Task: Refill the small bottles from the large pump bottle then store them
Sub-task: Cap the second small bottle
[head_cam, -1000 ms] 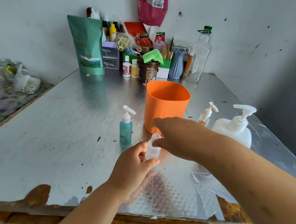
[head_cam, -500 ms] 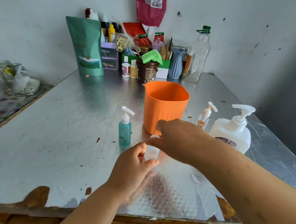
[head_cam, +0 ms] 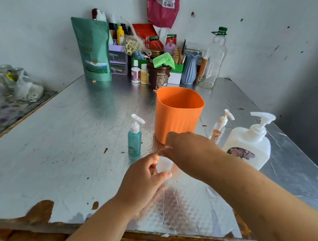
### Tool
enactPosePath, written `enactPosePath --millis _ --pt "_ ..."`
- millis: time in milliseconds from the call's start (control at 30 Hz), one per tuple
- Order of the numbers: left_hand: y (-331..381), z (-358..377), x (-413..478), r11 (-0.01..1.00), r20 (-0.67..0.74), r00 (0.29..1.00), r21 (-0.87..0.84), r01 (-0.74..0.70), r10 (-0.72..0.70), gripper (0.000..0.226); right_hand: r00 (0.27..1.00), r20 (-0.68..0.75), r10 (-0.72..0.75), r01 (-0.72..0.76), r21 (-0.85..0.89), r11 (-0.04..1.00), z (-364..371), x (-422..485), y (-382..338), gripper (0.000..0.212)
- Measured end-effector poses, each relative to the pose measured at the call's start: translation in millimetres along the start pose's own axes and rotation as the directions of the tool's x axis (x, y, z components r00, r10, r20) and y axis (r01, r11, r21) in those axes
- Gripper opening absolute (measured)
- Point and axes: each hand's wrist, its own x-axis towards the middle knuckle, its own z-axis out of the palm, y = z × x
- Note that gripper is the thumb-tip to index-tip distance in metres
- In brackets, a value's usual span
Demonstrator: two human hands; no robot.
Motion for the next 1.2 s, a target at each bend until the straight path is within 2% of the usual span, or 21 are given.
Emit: enactPosePath --millis 100,233,433,567,667,1200 --pt "0.4 -0.4 -0.2 1.000 0.006 1.000 -0.006 0.008 -0.008 0.042 1.000 -0.012 0.011 -0.011 -0.005 1.000 -1.7 -0.3 0.0 0.041" --pt "-0.3 0.3 0.3 1.000 0.011 1.000 -0.010 0.014 -0.014 0.054 0.997 0.002 -0.071 0.071 0.000 0.997 -1.1 -1.8 2.6 0.031" --pt "1.7 -1.0 -0.5 0.999 0.012 0.999 -0.031 0.037 -0.036 0.049 0.999 0.007 -0.050 0.050 0.034 0.998 0.5 0.6 2.8 0.030" --pt "3.6 -2.0 -0.9 0.999 0.038 0.999 -0.035 0.025 -0.024 0.041 0.994 0.011 -0.106 0.106 0.042 0.994 0.3 0.9 6.5 0.030" --pt "3.2 -1.5 -0.6 0.999 0.036 0.999 -0.022 0.025 -0.024 0.049 0.993 0.023 -0.112 0.111 0.045 0.993 0.8 0.6 8.2 0.027" --pt "4.3 -0.5 -0.1 0.997 0.041 0.998 0.063 0.038 -0.041 0.040 0.993 -0.098 -0.070 0.076 0.054 0.996 14.6 -1.7 2.6 0.025"
